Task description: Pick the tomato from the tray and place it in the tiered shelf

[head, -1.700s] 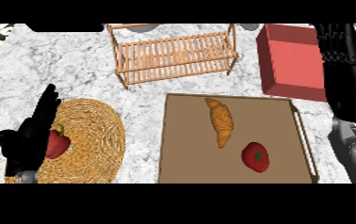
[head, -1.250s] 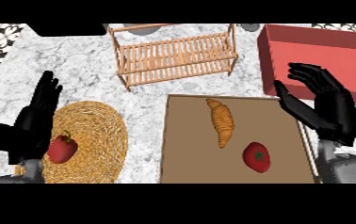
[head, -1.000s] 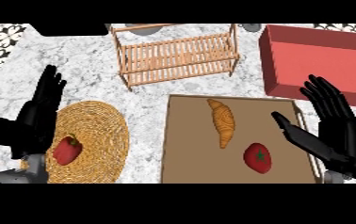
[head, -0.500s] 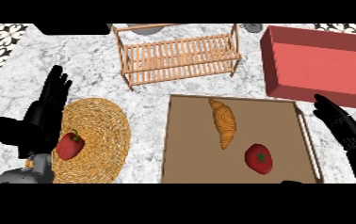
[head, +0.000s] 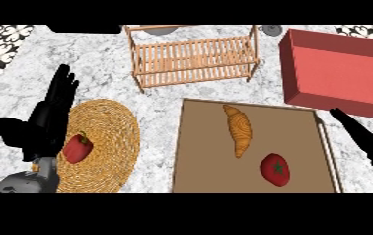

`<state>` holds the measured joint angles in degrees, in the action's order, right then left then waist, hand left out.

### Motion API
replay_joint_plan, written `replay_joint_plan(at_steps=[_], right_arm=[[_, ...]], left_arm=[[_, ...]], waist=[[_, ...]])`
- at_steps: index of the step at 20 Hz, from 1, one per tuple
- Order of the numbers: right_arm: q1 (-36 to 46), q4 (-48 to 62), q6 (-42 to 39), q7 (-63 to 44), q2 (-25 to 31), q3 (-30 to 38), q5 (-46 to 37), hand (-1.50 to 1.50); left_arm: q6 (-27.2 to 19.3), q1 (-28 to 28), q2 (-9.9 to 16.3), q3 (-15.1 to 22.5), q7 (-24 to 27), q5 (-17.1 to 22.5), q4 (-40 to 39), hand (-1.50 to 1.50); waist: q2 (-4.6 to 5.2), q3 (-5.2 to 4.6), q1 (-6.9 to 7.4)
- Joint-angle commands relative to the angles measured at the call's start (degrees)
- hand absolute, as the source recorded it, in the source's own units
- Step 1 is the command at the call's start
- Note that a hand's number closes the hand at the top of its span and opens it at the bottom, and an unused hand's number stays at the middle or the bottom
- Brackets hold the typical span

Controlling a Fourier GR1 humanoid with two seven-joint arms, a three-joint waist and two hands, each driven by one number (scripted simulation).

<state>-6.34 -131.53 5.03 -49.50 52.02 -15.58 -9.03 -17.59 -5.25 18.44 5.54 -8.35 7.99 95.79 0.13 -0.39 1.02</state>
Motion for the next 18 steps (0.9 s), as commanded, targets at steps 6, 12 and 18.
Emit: replay_joint_plan(at_steps=[6,12,18], right_arm=[[17.0,3.5,-7.5,-26.4,-6.4,-15.9,-11.1,-1.5],[18.0,13.4,-11.5,-27.7,-8.6,-20.7,-14.7,-1.5],[18.0,15.0,-11.2,-30.3,-14.7,-23.8,-19.9,-1.5]], left_arm=[[2.1,1.8,-0.5,-0.7,2.6,0.7,0.0,0.0],[1.7,-1.0,0.5,-1.8,-1.2,0.5,0.6,0.0],[-0.2,-1.5,-1.5,-0.6,-0.9,-2.4,-1.2,0.0]], waist=[[0.06,0.11,1.53],[0.0,0.24,0.72],[-0.14,0.32,-0.87]])
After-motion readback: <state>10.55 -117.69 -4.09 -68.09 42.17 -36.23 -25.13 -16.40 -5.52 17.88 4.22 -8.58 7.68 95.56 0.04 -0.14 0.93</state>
